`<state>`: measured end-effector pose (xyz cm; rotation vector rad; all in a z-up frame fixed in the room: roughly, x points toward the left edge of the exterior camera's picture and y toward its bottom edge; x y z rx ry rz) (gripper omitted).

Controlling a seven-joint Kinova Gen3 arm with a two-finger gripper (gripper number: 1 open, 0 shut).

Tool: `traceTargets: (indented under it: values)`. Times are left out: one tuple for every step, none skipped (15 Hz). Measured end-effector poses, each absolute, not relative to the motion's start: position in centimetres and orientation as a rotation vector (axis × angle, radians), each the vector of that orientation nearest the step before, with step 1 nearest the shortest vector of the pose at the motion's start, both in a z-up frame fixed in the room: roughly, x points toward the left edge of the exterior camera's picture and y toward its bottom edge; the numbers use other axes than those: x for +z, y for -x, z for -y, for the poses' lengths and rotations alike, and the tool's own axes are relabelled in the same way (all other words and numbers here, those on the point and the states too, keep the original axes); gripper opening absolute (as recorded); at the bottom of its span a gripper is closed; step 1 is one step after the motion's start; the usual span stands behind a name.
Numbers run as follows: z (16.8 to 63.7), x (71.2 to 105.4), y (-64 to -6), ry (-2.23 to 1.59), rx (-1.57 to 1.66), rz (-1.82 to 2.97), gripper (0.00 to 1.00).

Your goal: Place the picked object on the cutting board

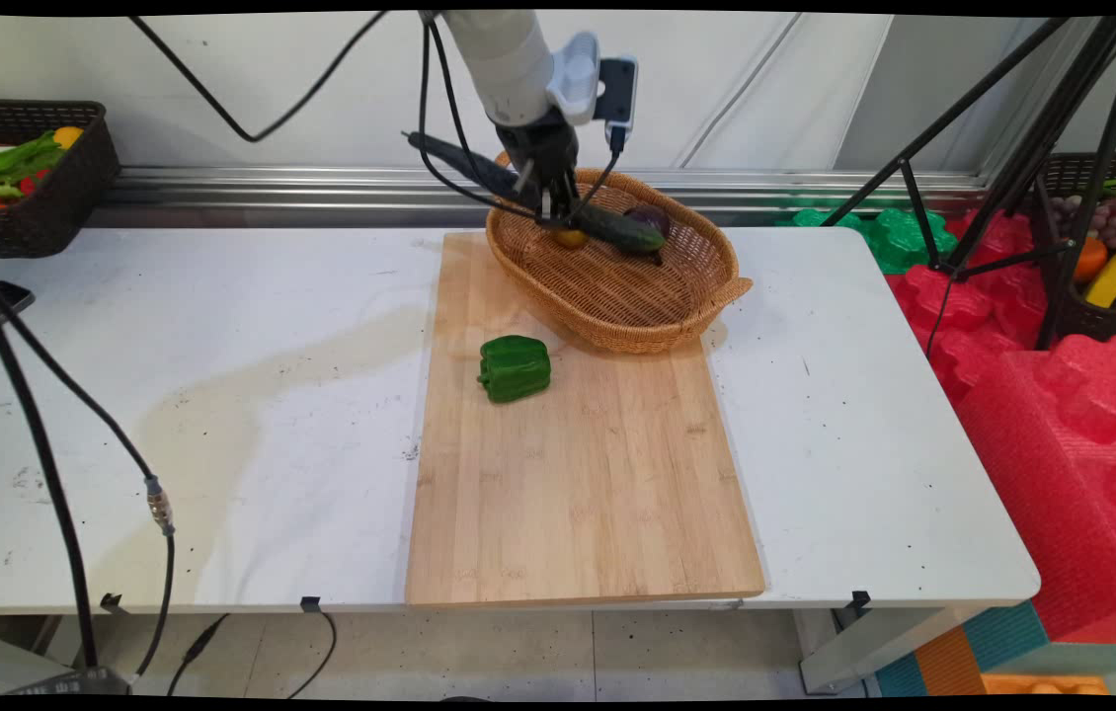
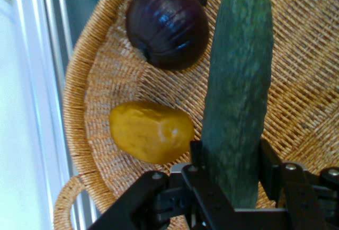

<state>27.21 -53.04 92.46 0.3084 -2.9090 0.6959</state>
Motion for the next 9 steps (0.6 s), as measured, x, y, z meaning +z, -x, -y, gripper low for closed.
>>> traceTargets:
  values:
    - [52.7,93.1,-27.2,-0.310,0.708,2.900,0.00]
    - [52.5,93.5,-27.1,-0.311,0.718,2.893,0.00]
    - [52.1,94.2,-27.1,-0.317,0.733,2.880,0.00]
    - [51.7,95.0,-27.1,-0.324,0.748,2.865,0.00]
    - [51.3,95.8,-27.1,-0.335,0.762,2.849,0.00]
    - [50.9,96.3,-27.2,-0.344,0.773,2.837,0.00]
    - [50.7,96.7,-27.3,-0.349,0.779,2.830,0.00]
    - [50.4,97.1,-27.4,-0.357,0.787,2.821,0.00]
    - [50.1,97.4,-27.5,-0.366,0.792,2.813,0.00]
